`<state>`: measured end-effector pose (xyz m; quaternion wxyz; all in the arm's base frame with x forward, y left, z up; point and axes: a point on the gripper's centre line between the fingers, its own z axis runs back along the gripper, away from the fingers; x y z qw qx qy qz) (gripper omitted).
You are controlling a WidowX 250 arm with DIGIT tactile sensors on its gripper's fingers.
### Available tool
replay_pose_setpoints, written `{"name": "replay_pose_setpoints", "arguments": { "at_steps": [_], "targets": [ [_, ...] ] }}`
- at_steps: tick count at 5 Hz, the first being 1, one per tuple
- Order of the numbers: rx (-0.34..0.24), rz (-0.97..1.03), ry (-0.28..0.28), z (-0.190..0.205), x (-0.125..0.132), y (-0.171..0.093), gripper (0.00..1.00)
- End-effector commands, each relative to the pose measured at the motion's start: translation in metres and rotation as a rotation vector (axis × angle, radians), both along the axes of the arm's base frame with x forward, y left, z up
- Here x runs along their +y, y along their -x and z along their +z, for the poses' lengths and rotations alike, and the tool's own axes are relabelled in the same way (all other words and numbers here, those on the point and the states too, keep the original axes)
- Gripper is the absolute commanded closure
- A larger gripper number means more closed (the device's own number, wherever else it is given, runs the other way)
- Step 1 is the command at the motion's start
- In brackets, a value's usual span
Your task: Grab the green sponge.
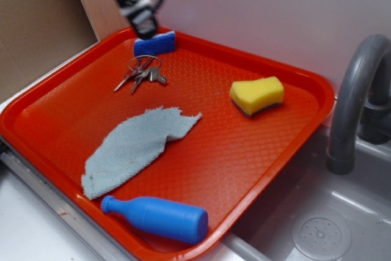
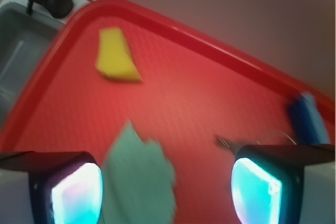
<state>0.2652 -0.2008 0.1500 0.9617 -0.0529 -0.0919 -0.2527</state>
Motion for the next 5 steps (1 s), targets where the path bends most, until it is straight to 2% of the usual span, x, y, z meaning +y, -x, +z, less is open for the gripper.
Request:
{"name": "replay_pose_setpoints", "arguments": {
  "at_steps": [1,2,3,4,5],
  "targets": [
    [0.040,-0.120,0.055,-0.011,-0.074,-0.011,0.00],
    [0.107,-0.067,0.009,-0.036,-0.091,-0.027,0.00],
    [0.108,-0.041,-0.023,-0.046,-0.092,-0.035,0.00],
    [0.117,-0.034,-0.097,-0.059,-0.093,-0.039,0.00],
    [0.142,-0.036,-0.142,-0.071,-0.096,-0.039,0.00]
  ]
}}
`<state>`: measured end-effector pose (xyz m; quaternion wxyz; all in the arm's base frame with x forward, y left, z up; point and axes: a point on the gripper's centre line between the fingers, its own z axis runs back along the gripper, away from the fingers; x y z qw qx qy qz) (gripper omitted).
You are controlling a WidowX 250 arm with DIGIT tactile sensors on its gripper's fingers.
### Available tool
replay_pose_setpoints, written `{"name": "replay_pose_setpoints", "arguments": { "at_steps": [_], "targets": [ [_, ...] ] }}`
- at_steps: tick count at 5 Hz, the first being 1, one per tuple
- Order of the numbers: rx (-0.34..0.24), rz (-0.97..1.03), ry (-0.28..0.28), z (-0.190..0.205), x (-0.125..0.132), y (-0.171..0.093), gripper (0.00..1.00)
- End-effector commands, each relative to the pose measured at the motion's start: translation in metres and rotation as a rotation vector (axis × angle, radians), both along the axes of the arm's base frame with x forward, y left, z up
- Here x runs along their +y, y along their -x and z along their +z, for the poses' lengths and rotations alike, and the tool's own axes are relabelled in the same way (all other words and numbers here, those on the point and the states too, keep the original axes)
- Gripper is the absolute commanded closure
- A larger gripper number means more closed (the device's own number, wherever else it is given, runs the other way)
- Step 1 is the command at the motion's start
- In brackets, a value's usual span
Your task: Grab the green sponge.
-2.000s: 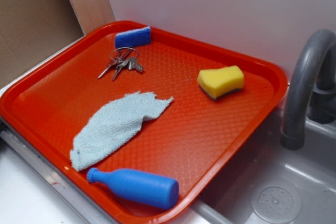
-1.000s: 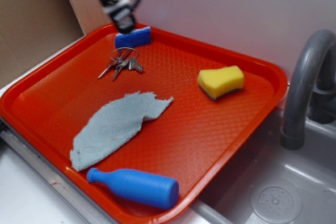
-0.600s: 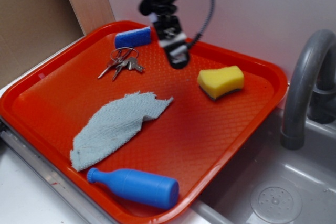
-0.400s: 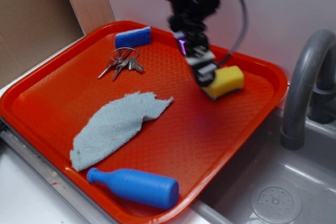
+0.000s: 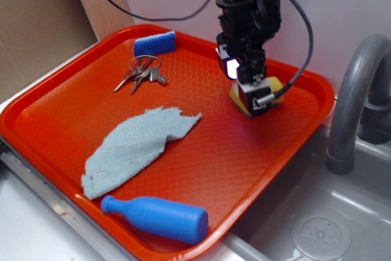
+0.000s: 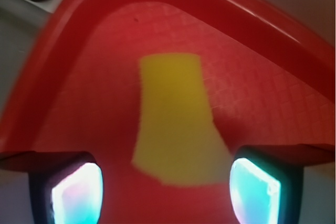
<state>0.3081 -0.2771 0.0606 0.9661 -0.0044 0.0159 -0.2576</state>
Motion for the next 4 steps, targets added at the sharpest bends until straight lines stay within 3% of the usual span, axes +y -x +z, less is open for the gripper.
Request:
{"name": "replay_pose_setpoints", "arguments": {
  "at_steps": [1,2,3,4],
  "targets": [
    [-0.012,-0.047,-0.007,0.0045,-0.0226,0.0025,0.00],
    [0.007,-0.037,-0.037,-0.0021,-0.0269,0.0013,0.00],
    [-0.002,-0.011,-0.024,-0.0023,-0.0229,0.0004,1.00],
    [0.000,0.015,-0.029,-0.0021,-0.0169,0.0033,1.00]
  ]
}}
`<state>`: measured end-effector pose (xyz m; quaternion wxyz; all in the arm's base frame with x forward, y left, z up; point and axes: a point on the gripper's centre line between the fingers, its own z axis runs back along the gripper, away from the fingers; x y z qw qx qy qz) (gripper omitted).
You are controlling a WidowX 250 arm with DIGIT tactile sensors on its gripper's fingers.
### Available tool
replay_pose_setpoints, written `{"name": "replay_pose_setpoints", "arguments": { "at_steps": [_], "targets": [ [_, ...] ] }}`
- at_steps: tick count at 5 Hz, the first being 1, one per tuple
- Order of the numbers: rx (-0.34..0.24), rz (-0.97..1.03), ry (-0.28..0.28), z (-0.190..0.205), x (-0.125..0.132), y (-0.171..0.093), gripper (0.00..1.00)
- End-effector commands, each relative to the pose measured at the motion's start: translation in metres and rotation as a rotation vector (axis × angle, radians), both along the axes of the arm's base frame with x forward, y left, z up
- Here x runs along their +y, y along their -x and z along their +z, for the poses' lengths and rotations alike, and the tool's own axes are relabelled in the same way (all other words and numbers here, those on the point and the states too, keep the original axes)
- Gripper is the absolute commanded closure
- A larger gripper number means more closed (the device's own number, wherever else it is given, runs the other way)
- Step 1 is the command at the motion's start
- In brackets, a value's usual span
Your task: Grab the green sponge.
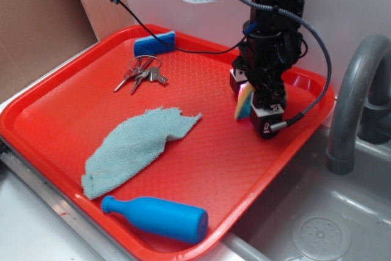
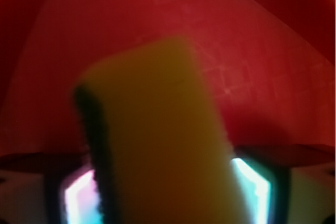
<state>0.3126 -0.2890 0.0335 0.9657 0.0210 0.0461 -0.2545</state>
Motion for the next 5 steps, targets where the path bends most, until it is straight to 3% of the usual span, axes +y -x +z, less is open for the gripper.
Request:
{"name": "replay_pose_setpoints", "arguments": {
  "at_steps": [1,2,3,5],
  "targets": [
    [-0.058,0.047,0.050,0.035,0.006,0.015,1.00],
    [-0.132,0.197,0.085,0.084,0.051,0.043,1.00],
    [-0.186,0.323,0.061,0.133,0.088,0.083,1.00],
    [-0.247,0.557,0.035,0.192,0.132,0.151,1.00]
  ]
}}
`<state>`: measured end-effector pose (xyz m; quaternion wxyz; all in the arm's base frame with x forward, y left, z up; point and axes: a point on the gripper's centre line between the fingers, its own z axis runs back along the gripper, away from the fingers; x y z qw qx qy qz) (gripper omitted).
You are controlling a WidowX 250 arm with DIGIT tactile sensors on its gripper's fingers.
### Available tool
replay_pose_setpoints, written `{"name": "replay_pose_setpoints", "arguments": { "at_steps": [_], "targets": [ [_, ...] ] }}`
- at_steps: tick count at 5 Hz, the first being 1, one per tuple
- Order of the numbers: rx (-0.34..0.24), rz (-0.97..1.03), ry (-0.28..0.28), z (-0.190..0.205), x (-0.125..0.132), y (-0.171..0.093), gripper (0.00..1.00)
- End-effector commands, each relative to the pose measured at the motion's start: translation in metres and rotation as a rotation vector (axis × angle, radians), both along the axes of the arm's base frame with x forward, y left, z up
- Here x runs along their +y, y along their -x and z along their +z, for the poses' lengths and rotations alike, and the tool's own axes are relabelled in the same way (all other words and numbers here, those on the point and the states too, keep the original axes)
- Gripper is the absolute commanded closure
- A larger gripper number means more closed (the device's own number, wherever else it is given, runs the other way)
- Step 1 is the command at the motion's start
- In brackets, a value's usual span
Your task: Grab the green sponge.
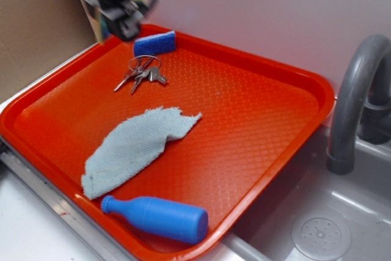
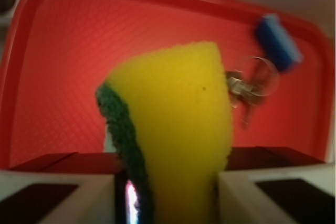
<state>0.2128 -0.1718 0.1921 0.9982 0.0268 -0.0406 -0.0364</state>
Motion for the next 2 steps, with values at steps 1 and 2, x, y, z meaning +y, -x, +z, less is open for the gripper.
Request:
{"name": "replay_pose_setpoints", "arguments": {
  "at_steps": [1,2],
  "targets": [
    [-0.109,0.170,0.017,0.041,0.038,0.062,1.00],
    [-0.008,0.071,0.023,0.039,0.047,0.045,0.90]
  ]
}}
